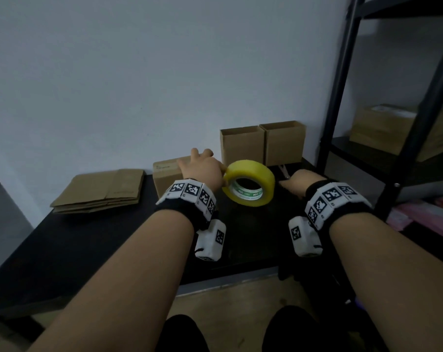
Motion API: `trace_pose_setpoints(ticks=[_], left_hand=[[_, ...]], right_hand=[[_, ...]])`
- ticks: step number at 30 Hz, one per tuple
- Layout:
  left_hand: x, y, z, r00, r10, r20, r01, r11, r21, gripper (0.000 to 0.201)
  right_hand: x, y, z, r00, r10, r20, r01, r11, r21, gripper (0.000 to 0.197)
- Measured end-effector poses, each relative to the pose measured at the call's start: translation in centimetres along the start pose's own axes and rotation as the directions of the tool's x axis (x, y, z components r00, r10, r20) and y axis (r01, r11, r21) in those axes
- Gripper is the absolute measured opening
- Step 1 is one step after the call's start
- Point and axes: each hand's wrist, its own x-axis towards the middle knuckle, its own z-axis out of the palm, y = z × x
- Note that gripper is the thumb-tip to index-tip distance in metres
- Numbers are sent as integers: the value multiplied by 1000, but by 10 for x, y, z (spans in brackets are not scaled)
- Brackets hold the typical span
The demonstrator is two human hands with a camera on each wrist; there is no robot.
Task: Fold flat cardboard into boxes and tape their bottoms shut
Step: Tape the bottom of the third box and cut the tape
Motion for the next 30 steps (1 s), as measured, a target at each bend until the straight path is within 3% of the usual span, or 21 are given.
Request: trace_pose_setpoints(ticks=[2, 11, 15, 17, 19, 22, 26, 30], left_hand=[[1, -1, 1, 1000, 3, -5, -3, 1000, 8, 32], [2, -1, 2, 1000, 10, 0, -10, 1000, 15, 35], [3, -1, 3, 1000, 13, -14, -13, 1000, 2, 34], [3, -2, 4, 1000, 11, -17, -10, 1000, 3, 34], [3, -2, 4, 1000, 6, -17, -6, 1000, 3, 33], [2, -1, 4, 999, -8, -44, 6, 1000, -29, 27], [0, -4, 4, 997, 27, -75, -30, 998, -50, 30], [-2, -8, 2, 995, 75, -70, -82, 992, -101, 37]], right_hand=[[8, 7, 5, 999, 14, -47, -13, 1000, 17, 40], [6, 12, 13, 997, 15, -82, -15, 1000, -3, 37], [1, 0, 9, 981, -51, -187, 88, 978, 192, 31], [-9, -15, 2, 965, -114, -235, 203, 892, 403, 33], [-22, -30, -3, 977, -166, -136, 213, 825, 523, 39], [-26, -37, -2, 966, -258, -14, 234, 854, 464, 55], [-25, -40, 5, 948, -309, -76, 311, 848, 430, 56], [-21, -45, 12, 949, -282, -139, 313, 885, 346, 51]])
